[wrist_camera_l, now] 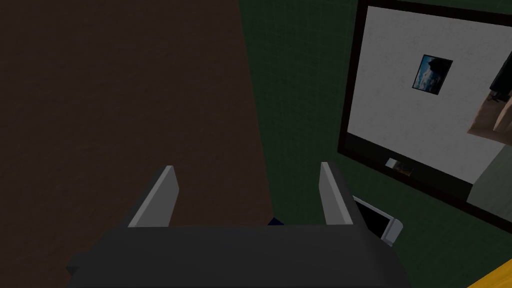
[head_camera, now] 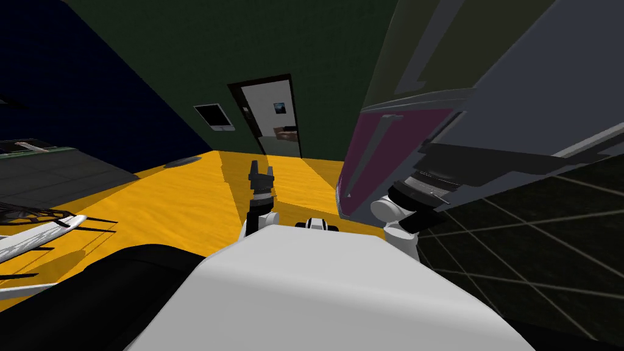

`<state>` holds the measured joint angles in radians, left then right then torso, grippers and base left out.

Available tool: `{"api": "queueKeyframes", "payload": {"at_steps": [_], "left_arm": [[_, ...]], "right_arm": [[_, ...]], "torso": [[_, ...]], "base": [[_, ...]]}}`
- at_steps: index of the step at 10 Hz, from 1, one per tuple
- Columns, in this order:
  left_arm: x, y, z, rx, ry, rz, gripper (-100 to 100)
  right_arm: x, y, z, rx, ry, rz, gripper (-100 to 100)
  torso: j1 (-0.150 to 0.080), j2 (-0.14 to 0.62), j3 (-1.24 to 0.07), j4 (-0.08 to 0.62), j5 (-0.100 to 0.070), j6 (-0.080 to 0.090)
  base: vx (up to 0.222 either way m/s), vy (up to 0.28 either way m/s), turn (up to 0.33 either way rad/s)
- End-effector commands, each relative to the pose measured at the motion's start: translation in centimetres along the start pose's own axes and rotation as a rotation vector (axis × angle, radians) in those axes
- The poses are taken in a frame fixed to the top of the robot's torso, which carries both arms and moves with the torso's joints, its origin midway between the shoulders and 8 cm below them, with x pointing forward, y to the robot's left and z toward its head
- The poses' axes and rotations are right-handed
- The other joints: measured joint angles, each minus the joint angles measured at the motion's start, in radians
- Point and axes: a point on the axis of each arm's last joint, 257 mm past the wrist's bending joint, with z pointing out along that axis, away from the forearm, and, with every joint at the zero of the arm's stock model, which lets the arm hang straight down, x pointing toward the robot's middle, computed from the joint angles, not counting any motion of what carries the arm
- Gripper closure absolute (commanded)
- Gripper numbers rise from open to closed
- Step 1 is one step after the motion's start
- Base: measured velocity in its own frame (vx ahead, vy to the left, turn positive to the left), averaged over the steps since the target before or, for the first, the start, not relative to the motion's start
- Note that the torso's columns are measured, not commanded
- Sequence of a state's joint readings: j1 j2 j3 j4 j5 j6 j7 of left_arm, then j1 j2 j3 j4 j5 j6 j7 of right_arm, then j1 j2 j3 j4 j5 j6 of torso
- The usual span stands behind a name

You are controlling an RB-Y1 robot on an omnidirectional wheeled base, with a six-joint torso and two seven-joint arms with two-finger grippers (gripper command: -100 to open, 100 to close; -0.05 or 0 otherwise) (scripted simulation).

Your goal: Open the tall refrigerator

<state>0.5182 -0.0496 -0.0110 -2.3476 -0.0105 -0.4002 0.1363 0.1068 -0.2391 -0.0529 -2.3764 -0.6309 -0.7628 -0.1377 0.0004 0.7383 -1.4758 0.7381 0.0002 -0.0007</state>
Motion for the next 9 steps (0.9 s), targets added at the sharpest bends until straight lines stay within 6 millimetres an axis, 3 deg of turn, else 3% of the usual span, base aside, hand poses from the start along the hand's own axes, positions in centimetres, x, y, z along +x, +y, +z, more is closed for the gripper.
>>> {"api": "queueKeyframes", "payload": {"at_steps": [1,9], "left_arm": [[0.0,0.0,0.0,0.000,0.000,0.000,0],[0.0,0.0,0.0,0.000,0.000,0.000,0]], "right_arm": [[0.0,2.0,1.3,-0.114,-0.008,0.093,-100],[-1.7,6.4,3.8,-0.401,-0.073,0.378,-100]], "torso": [[0.000,0.001,0.001,0.000,0.000,0.001],[-0.001,0.001,0.001,0.000,-0.001,0.001]], "base": [[0.080,-0.077,0.306],[0.057,-0.101,0.257]]}}
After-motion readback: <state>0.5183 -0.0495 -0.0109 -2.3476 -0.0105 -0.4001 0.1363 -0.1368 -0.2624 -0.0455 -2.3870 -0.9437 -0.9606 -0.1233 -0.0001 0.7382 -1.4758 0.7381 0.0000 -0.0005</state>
